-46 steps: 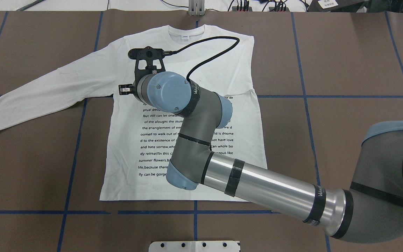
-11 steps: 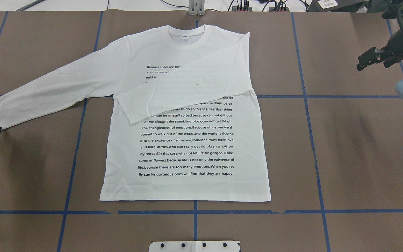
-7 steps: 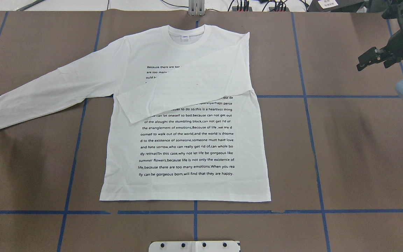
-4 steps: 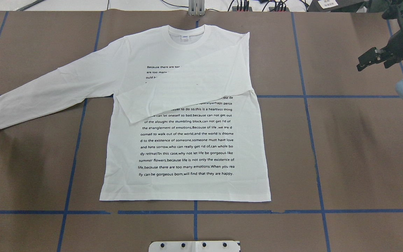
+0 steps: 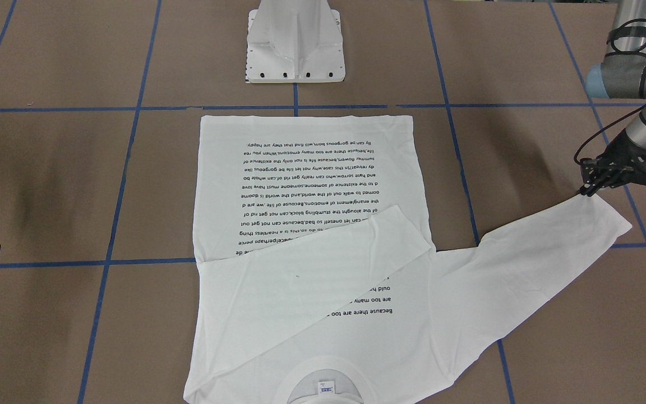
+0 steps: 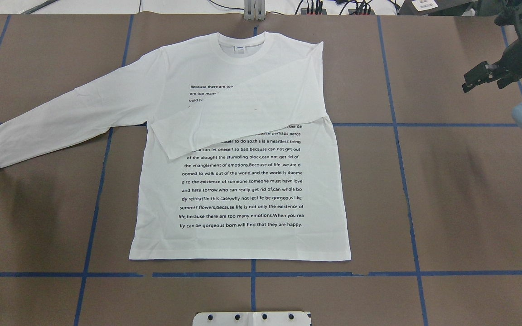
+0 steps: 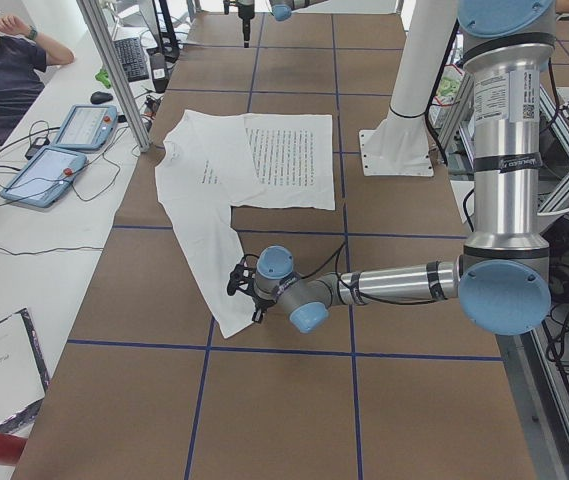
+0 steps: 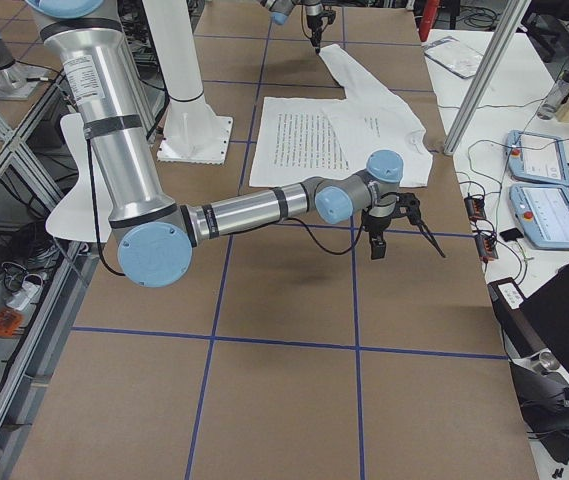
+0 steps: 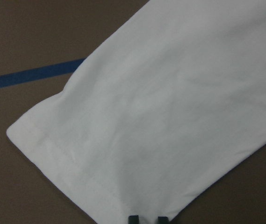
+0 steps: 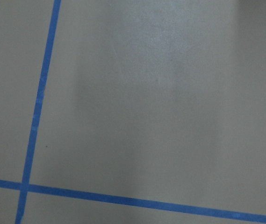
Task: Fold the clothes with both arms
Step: 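Grasp the other sleeve cuff with the left gripper while the right arm withdraws, then fold the held sleeve across the chest with the left gripper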
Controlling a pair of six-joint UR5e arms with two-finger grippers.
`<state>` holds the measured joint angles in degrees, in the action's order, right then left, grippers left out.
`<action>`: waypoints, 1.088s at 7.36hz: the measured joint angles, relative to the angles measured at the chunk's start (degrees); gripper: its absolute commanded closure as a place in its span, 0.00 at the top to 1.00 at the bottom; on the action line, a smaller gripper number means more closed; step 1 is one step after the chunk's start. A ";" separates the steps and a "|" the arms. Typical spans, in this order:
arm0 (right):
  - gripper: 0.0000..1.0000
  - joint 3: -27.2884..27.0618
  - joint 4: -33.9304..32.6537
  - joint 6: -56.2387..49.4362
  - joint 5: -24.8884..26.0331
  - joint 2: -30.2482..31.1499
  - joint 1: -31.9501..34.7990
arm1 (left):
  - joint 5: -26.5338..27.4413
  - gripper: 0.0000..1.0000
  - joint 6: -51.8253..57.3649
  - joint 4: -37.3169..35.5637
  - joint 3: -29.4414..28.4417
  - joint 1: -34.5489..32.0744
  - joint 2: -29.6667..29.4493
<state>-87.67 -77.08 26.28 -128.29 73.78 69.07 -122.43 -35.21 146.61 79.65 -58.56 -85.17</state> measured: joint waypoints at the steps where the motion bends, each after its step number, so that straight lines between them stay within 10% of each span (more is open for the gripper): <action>1: 1.00 -0.01 0.00 0.00 -0.02 -0.03 0.00 | 0.00 0.00 -0.01 0.00 0.08 0.03 0.01; 8: 1.00 -0.28 0.00 0.06 -0.13 -0.04 -0.05 | -3.12 0.00 -0.86 -5.88 9.28 -0.62 -6.84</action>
<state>-87.95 -77.08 26.34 -128.42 73.74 69.01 -125.55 -36.07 140.73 88.93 -59.19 -92.00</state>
